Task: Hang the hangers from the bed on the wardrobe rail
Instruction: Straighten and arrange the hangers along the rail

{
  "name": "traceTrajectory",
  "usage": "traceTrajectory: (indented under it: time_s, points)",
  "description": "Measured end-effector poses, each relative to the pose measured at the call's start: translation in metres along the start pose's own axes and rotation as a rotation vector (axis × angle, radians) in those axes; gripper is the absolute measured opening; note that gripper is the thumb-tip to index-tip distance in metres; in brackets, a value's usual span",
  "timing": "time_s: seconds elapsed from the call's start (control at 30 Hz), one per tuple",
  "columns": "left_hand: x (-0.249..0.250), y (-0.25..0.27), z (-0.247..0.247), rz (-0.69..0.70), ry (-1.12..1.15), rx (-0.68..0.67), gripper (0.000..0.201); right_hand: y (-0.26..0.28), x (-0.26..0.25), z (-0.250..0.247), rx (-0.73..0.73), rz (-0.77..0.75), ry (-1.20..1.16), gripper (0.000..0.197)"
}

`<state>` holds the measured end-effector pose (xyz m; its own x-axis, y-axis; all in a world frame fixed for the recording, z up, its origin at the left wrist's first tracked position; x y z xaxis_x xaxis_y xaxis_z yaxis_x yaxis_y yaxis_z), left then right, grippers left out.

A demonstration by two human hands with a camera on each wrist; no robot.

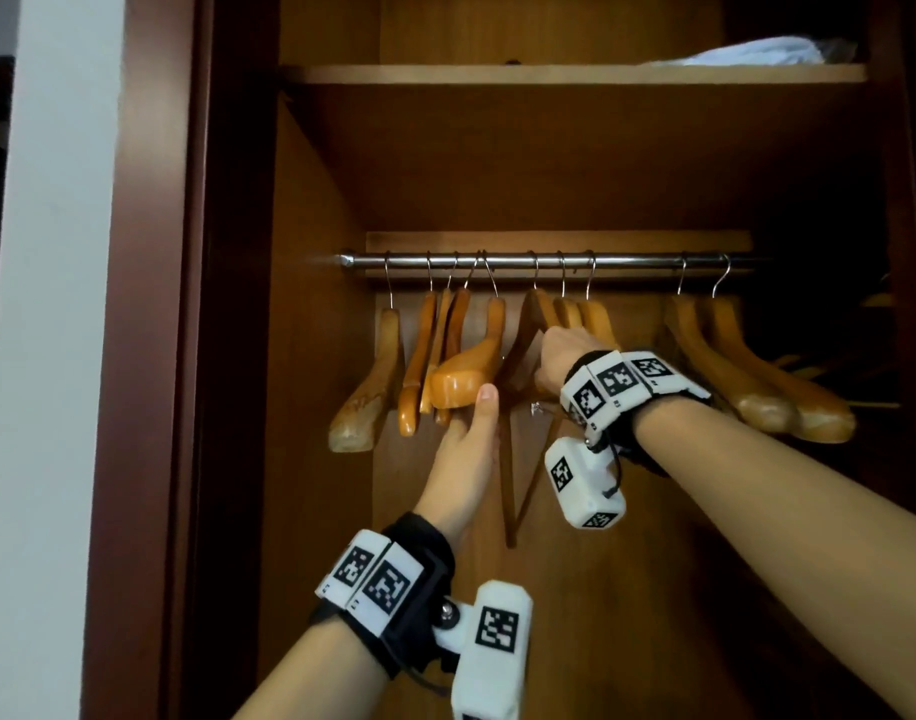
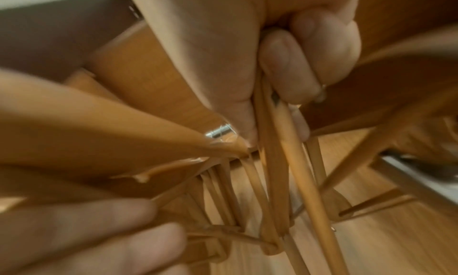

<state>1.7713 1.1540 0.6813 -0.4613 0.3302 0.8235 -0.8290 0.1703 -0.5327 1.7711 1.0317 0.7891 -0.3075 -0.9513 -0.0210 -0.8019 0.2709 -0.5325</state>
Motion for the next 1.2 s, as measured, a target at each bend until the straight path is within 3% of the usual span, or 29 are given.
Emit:
traceTrajectory:
  time_s: [0.1, 0.2, 0.47, 0.7, 0.87, 0.97, 1.1, 1.2]
  points:
    - [-0.004, 0.002, -0.001, 0.008, 0.000, -0.004, 0.076, 0.013, 0.015, -0.007, 0.062, 0.010, 0.004, 0.027]
    - [-0.015, 0.005, -0.003, -0.015, -0.022, 0.007, 0.068, 0.033, 0.034, -0.014, 0.083, 0.010, -0.014, 0.014]
    - [-0.069, 0.029, -0.009, -0.195, -0.112, 0.020, 0.069, 0.114, 0.081, -0.021, 0.091, -0.042, 0.007, 0.023]
    - [-0.120, 0.057, -0.003, -0.361, -0.185, -0.024, 0.068, 0.185, 0.120, -0.009, -0.009, -0.096, -0.076, 0.016]
    - [-0.143, 0.074, 0.011, -0.428, -0.155, -0.157, 0.075, 0.200, 0.133, 0.011, -0.077, -0.126, -0.196, 0.012]
    - [-0.155, 0.081, 0.000, -0.468, -0.119, -0.165, 0.080, 0.200, 0.138, 0.024, -0.103, -0.150, -0.241, 0.013]
    - [-0.166, 0.087, -0.027, -0.475, -0.060, -0.141, 0.055, 0.194, 0.145, 0.050, -0.194, -0.149, -0.363, 0.014]
    - [-0.167, 0.093, -0.041, -0.451, -0.067, -0.113, 0.038, 0.187, 0.146, 0.070, -0.212, -0.157, -0.283, 0.017]
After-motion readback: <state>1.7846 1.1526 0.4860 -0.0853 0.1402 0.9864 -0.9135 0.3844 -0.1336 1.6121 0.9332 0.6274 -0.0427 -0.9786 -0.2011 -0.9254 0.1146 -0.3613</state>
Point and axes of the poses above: each hand's wrist, its own y-axis away from the middle knuckle, its own z-axis out of the palm, x = y × z, the point moved 8 cm from there along -y, towards the middle knuckle, and after that the axes turned 13 degrees about y, right-handed, at the moved point
